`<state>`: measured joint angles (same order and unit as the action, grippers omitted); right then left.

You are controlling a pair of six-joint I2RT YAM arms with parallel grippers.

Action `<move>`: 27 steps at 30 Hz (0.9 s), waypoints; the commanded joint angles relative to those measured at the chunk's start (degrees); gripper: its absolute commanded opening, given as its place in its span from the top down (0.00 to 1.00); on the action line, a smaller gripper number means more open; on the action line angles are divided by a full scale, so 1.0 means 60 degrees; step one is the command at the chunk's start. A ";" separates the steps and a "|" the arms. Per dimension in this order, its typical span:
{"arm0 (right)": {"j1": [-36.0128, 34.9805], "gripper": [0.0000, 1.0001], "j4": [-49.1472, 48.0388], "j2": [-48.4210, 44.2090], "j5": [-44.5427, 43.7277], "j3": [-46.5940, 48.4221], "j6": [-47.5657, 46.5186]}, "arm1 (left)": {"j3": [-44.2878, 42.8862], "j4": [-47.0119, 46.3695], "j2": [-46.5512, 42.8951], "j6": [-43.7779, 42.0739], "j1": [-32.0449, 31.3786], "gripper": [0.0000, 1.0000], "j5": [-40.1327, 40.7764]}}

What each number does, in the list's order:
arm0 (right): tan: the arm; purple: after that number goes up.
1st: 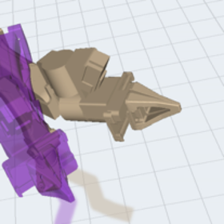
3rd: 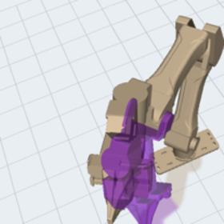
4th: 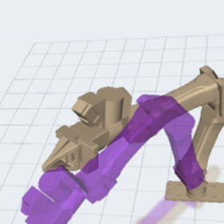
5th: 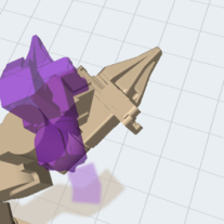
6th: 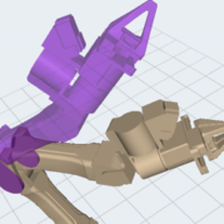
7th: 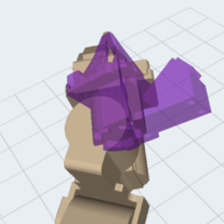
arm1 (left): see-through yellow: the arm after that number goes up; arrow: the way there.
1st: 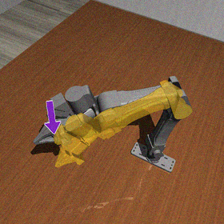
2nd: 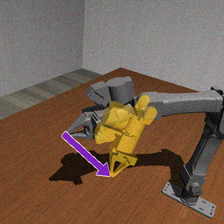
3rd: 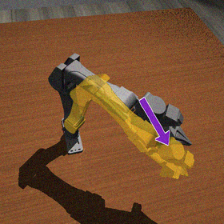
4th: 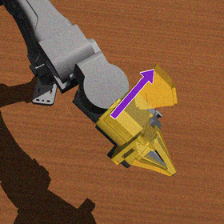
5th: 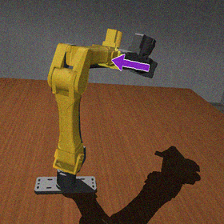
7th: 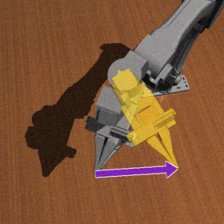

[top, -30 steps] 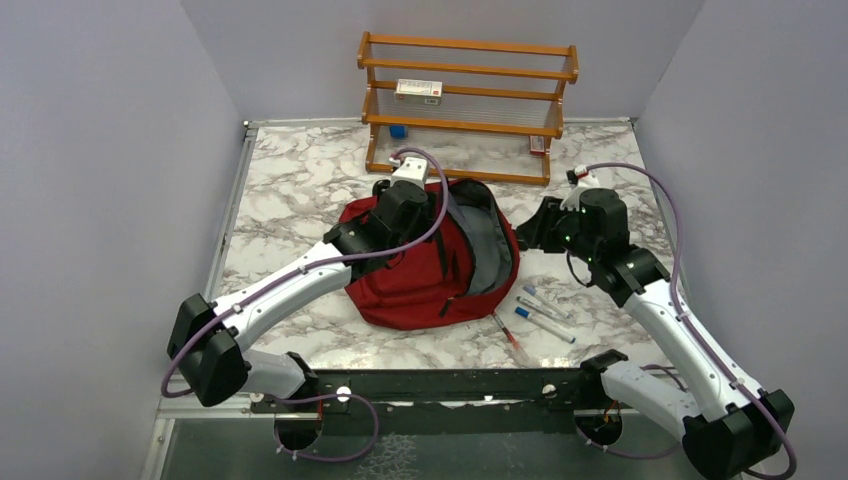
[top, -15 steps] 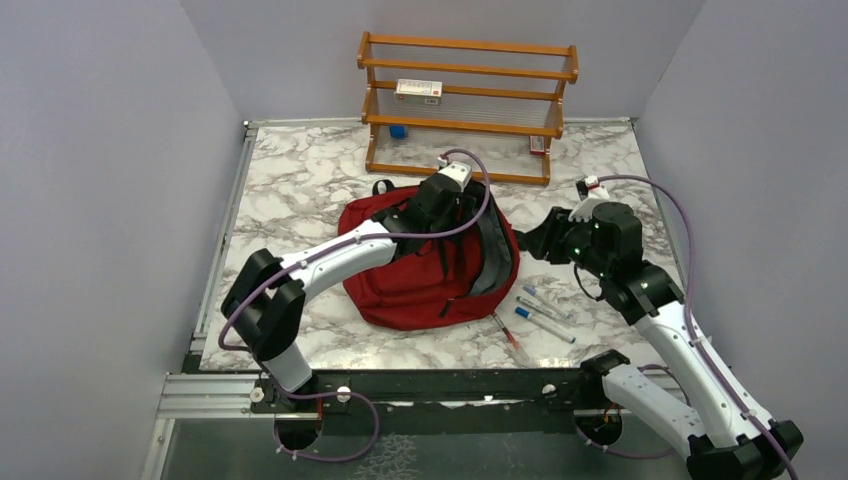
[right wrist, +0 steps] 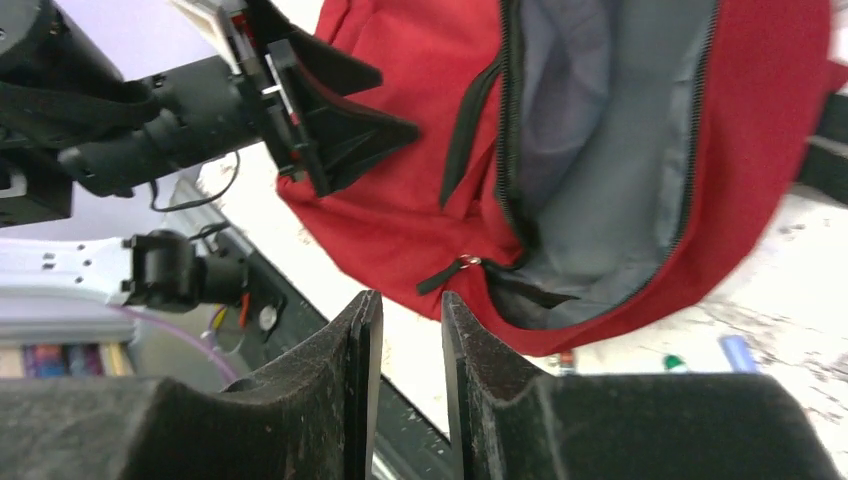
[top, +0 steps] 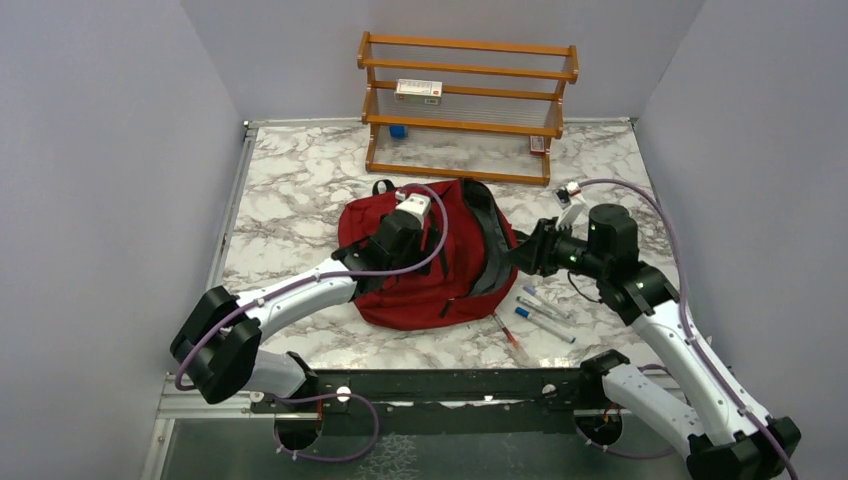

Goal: Pack the student bag
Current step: Adjust the student bag at the center of the board.

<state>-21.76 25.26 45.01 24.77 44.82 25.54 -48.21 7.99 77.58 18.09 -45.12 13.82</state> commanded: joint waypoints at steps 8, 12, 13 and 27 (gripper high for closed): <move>-0.0904 0.71 -0.2277 0.2086 0.2049 0.0729 0.0726 | 0.1494 0.0354 -0.1051 0.1354 0.0416 0.25 0.1486; -0.1663 0.71 -0.2467 0.3415 0.1027 0.1426 0.0669 | 0.2308 0.0424 -0.1845 0.1848 0.0748 0.25 0.1529; -0.1799 0.71 -0.2492 0.3750 0.0679 0.1629 0.0646 | 0.2486 0.0425 -0.1985 0.1929 0.0854 0.25 0.1520; -0.2028 0.62 -0.0806 0.5627 -0.5055 0.2689 -0.0290 | 0.3746 0.0605 -0.2722 0.2782 0.1455 0.25 0.1402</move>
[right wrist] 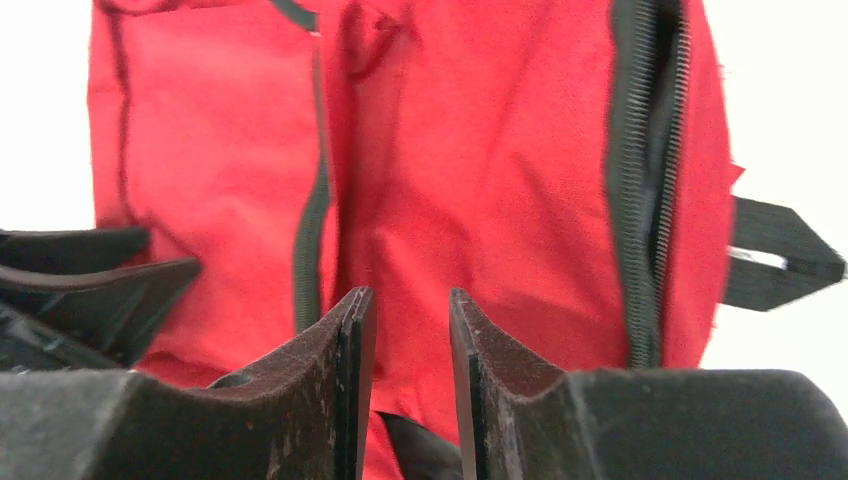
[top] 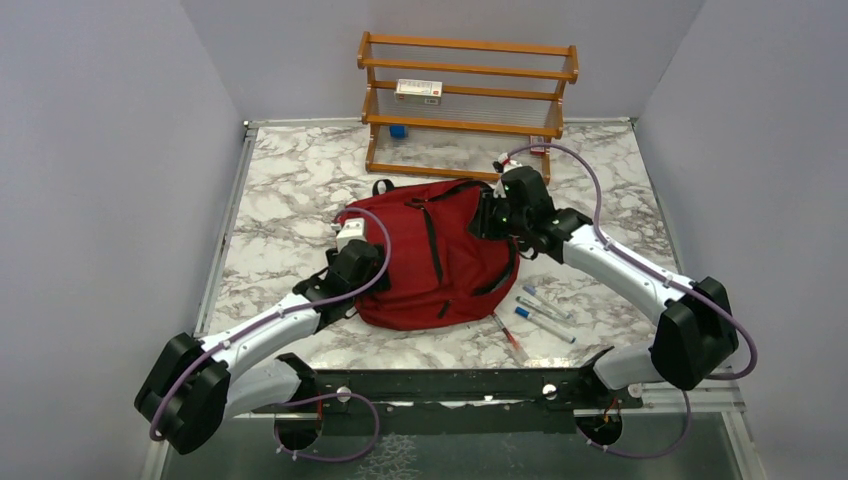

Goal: Pack the student bag
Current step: Adjust the student bag at the center of the board, then zip the student bag at the center of the board.

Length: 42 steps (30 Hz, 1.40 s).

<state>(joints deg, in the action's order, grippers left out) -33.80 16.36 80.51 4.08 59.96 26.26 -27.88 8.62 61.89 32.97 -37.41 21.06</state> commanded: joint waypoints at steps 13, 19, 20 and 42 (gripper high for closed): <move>-0.1389 0.63 0.0664 -0.2977 0.0164 -0.2404 0.1800 | 0.0657 -0.0217 -0.1319 0.0165 0.0203 0.25 -0.0353; -0.2883 0.63 0.0162 -0.2756 -0.1179 -0.3155 0.3196 | 0.0473 -0.0427 -0.1752 -0.0055 0.0207 0.25 -0.0716; -0.3165 0.63 0.0079 -0.2657 -0.1427 -0.3216 0.3487 | 0.0428 -0.0447 -0.1770 -0.0124 0.0202 0.25 -0.0815; -0.5045 0.61 0.0097 -0.0210 -0.4324 -0.2802 0.7906 | 0.0551 -0.0138 -0.2681 0.0049 0.0203 0.26 -0.2355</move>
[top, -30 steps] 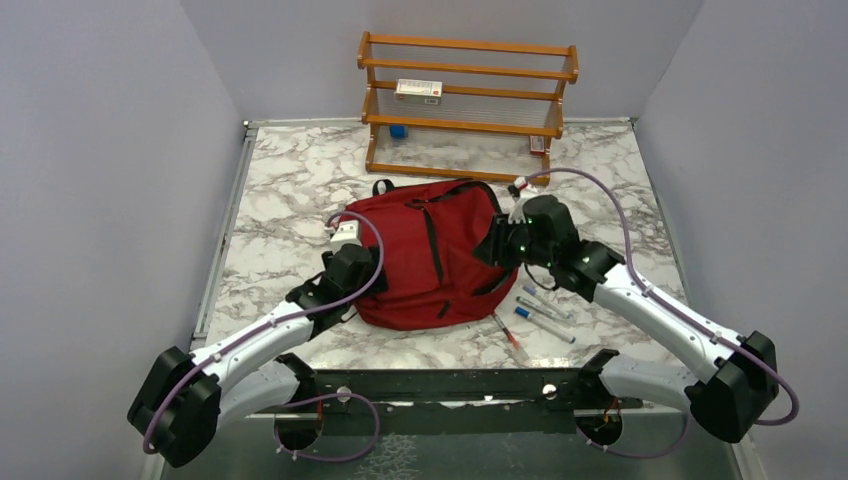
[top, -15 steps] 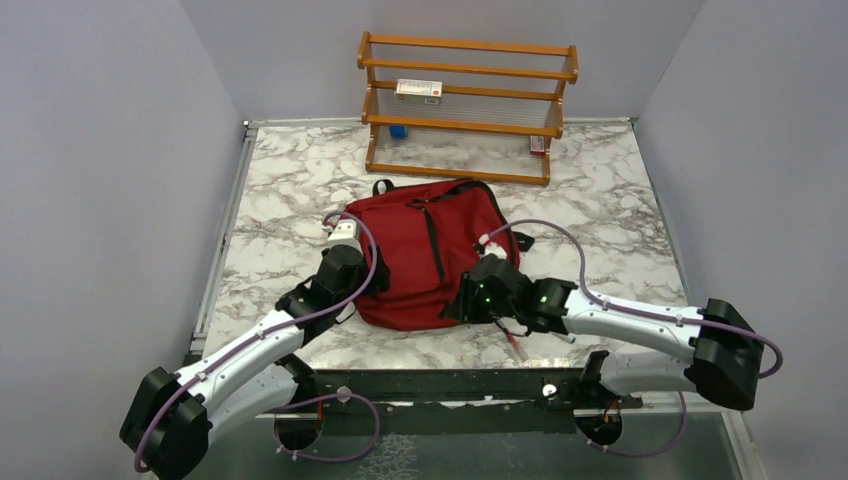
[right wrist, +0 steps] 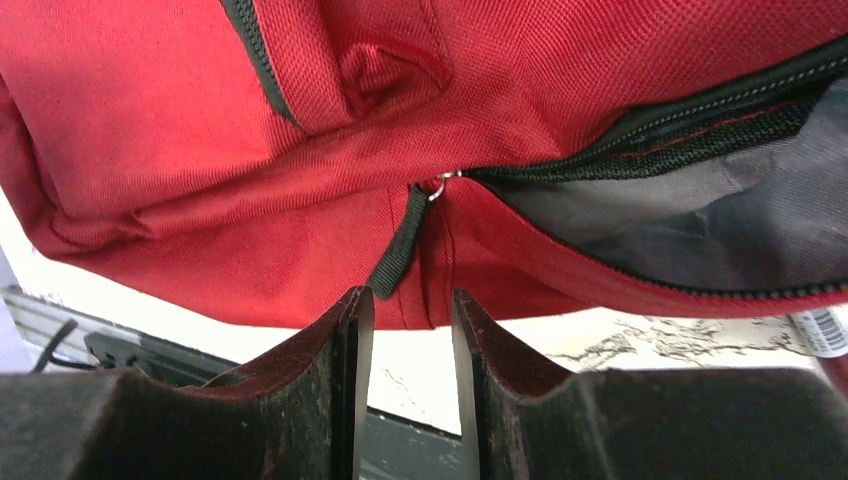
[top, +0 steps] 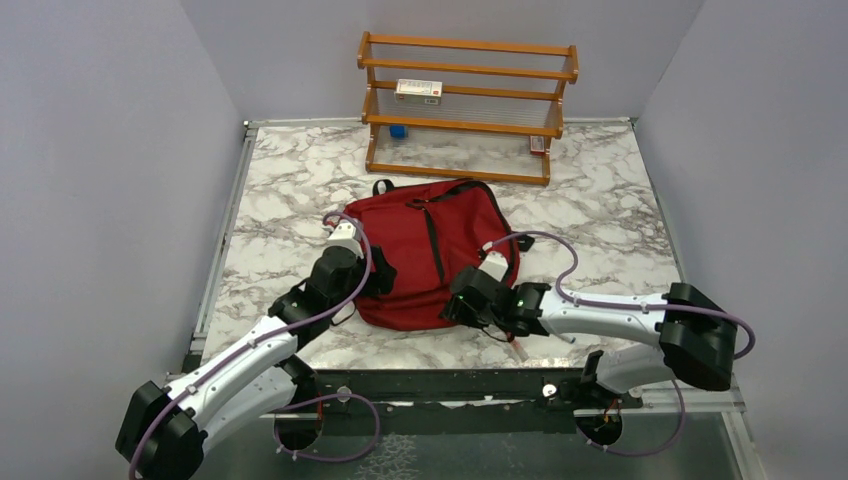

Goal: Pack the student bag
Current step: Zip the student bag at the center of the board.

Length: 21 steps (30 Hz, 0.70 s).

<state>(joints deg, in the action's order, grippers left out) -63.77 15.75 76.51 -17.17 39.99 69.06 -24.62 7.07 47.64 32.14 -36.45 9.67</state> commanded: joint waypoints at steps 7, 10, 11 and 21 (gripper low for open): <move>-0.0051 0.61 0.0467 0.1280 -0.0905 0.1228 0.0954 | 0.0197 0.0223 -0.0678 0.0293 0.0040 0.26 -0.0650; -0.0051 0.61 0.0766 0.1636 -0.0912 0.1416 0.1117 | 0.0209 0.0254 -0.0791 0.0312 0.0039 0.26 -0.0713; -0.0051 0.61 0.0833 0.1712 -0.0904 0.1457 0.1161 | 0.0207 0.0262 -0.0826 0.0319 0.0039 0.26 -0.0738; -0.0062 0.61 0.1648 0.2246 -0.0830 0.1916 0.1407 | 0.0247 0.0188 -0.0954 0.0393 0.0040 0.26 -0.1031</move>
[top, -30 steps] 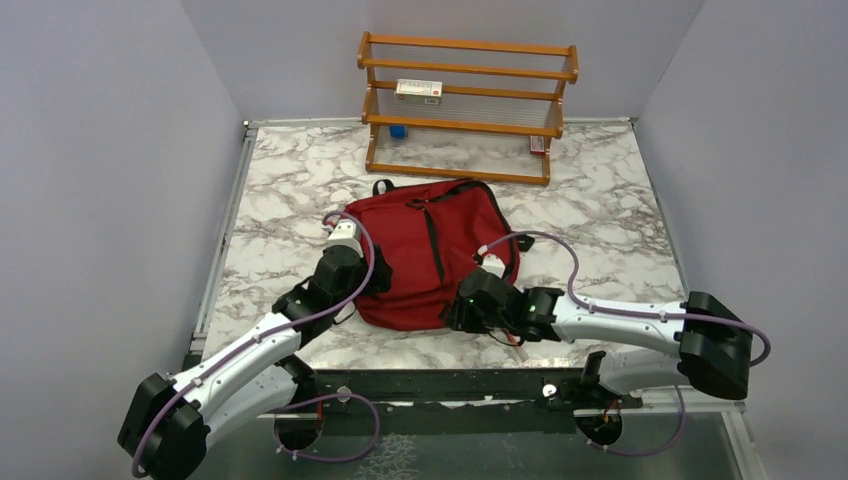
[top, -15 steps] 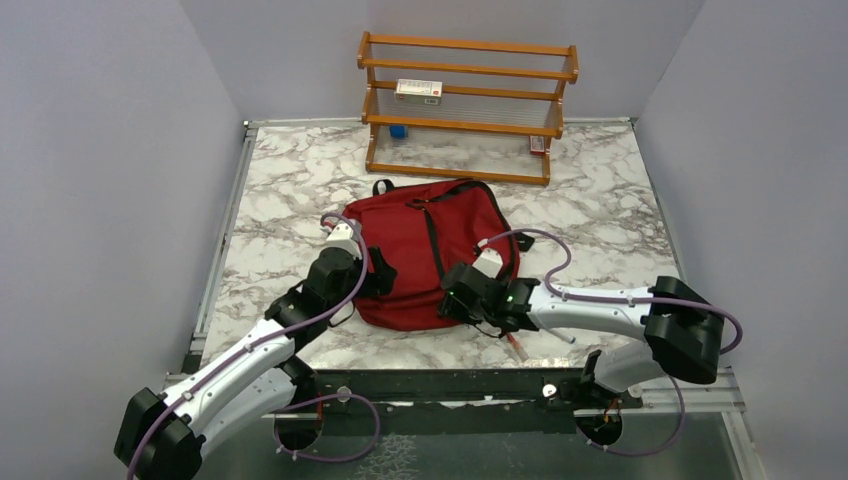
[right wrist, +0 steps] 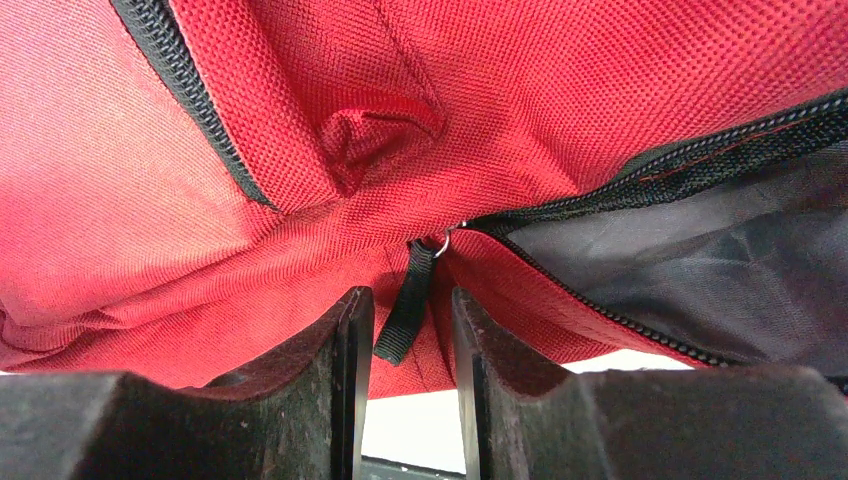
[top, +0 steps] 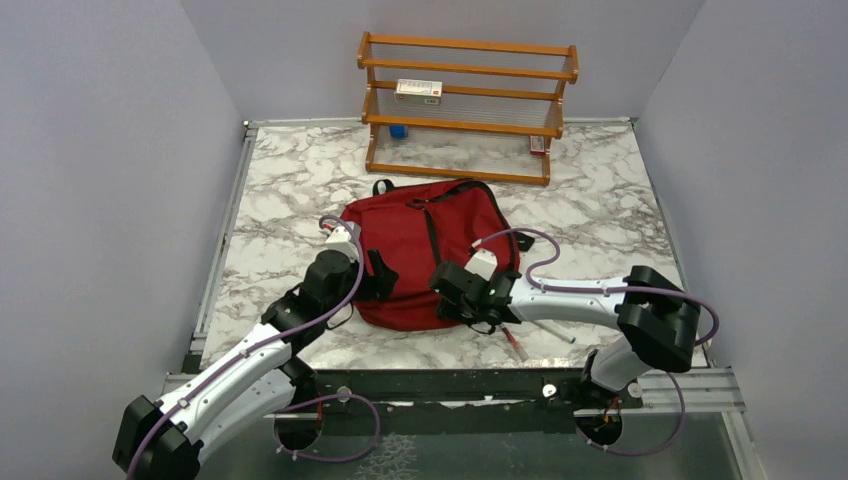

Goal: Pack the student bag
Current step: Zip the student bag at the center of the board.

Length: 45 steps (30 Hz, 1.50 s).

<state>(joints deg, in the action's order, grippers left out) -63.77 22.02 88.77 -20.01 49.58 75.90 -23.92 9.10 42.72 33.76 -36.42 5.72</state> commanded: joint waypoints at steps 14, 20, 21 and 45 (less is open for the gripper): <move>-0.0065 0.92 0.0601 -0.0218 -0.0871 0.0421 -0.0464 | 0.0177 -0.0155 -0.0092 0.0072 0.0036 0.27 -0.0120; -0.0065 0.99 0.1098 -0.0902 -0.1421 0.0912 -0.1710 | 0.0086 -0.0141 -0.0155 -0.0007 0.0036 0.27 0.0101; -0.0065 1.00 0.1143 -0.1016 -0.1469 0.0956 -0.1869 | 0.0064 -0.0168 -0.0181 -0.0035 0.0037 0.27 0.0102; 0.2051 1.00 -0.2657 -0.4020 0.3196 -0.0356 -0.5866 | -0.0396 -0.3092 -0.0105 -0.3805 -0.0352 0.23 -0.3362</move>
<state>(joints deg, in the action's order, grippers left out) -51.46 11.88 64.55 -7.31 44.66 44.21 -21.04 -6.31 37.82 24.25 -37.76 -4.10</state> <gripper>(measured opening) 0.013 0.765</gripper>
